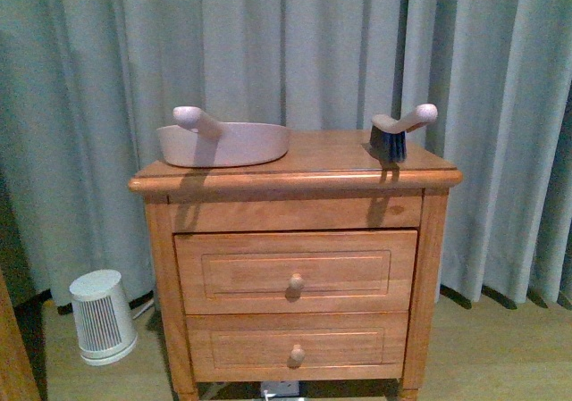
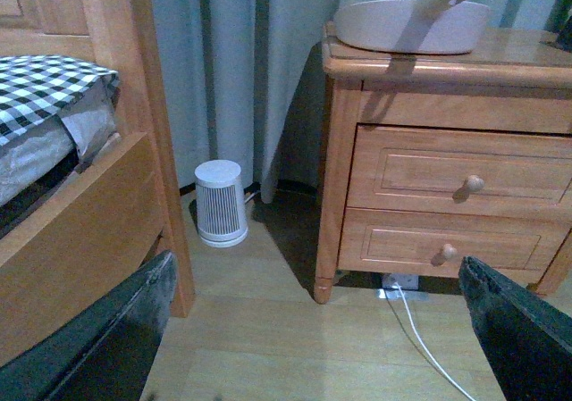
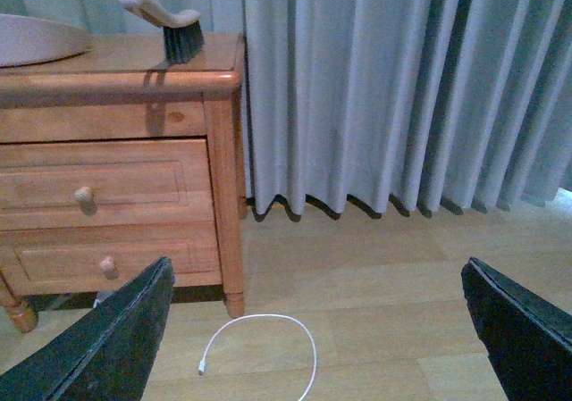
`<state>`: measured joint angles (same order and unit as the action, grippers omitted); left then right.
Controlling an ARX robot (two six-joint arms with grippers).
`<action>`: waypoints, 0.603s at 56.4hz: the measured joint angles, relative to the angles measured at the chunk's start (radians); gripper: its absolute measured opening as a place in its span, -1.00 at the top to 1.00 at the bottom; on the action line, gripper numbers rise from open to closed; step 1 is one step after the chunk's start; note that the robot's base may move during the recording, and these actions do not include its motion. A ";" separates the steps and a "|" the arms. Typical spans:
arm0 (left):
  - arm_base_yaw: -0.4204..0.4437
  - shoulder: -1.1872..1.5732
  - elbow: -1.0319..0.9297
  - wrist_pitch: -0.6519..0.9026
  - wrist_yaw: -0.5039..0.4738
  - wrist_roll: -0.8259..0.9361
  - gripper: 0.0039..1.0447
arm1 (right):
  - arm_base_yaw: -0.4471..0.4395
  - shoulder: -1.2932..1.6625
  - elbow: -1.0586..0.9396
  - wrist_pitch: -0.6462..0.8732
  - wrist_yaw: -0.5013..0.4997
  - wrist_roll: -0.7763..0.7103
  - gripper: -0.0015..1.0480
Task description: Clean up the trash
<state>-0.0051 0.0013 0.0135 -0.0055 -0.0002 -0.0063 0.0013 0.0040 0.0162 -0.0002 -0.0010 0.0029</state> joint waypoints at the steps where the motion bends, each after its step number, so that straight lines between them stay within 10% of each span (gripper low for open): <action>1: 0.000 0.000 0.000 0.000 0.000 0.000 -0.86 | 0.000 0.000 0.000 0.000 0.000 0.000 -0.86; 34: 0.000 0.000 0.000 0.000 0.000 0.000 -0.86 | 0.000 0.000 0.000 0.000 0.000 0.000 -0.86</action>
<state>-0.0051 0.0013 0.0135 -0.0055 -0.0002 -0.0063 0.0013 0.0040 0.0162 -0.0002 -0.0010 0.0029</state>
